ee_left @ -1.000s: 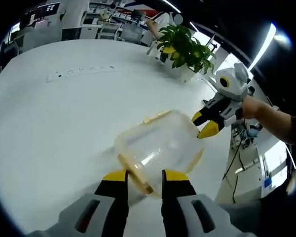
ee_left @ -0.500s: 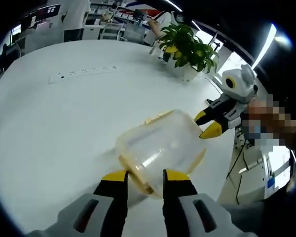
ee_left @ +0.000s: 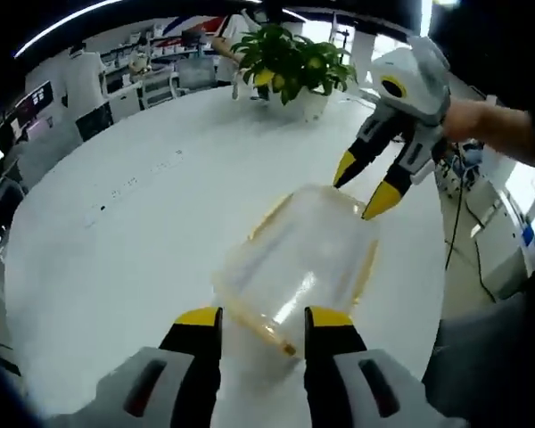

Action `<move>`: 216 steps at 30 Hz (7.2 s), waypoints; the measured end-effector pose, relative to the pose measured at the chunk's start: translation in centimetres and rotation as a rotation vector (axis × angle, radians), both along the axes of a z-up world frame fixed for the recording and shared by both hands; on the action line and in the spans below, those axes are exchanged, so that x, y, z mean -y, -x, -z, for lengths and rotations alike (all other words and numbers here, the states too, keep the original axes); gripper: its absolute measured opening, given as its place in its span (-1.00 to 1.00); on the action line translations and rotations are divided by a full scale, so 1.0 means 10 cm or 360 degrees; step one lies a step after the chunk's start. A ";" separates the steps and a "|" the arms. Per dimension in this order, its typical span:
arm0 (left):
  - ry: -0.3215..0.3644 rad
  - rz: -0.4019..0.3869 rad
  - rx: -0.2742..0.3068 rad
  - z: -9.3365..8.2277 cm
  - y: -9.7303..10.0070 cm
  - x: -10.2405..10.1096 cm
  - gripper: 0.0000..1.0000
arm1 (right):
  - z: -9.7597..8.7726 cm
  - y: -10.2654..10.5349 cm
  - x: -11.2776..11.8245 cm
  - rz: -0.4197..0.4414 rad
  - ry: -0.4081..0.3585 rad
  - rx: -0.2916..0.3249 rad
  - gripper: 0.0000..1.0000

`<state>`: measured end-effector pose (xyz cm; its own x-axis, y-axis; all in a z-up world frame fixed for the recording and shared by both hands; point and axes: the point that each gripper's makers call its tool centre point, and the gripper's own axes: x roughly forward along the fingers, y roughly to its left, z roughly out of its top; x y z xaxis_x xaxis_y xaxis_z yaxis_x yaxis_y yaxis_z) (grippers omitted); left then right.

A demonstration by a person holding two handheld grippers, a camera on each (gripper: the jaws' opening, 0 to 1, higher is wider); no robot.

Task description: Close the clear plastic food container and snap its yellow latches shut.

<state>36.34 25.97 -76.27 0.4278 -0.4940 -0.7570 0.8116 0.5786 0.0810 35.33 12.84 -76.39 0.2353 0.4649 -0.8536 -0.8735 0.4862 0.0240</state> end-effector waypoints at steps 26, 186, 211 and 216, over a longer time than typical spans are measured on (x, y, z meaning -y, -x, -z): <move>-0.0079 0.0551 0.0216 -0.11 0.22 0.62 -0.34 | -0.07 0.00 -0.66 -0.0550 -0.0035 0.0150 -0.31; -0.0692 0.0863 -0.0002 0.45 0.29 -0.20 0.51 | 0.51 0.34 -0.85 -0.0995 0.0312 -0.0047 0.65; -0.0725 0.0723 -0.0032 0.45 -0.02 -0.89 0.51 | 0.50 -0.02 -1.49 -0.1058 0.0370 0.0022 0.63; -0.0751 0.0758 -0.0027 0.46 -0.18 -0.93 0.51 | 0.50 -0.16 -1.53 -0.1021 0.0354 0.0019 0.63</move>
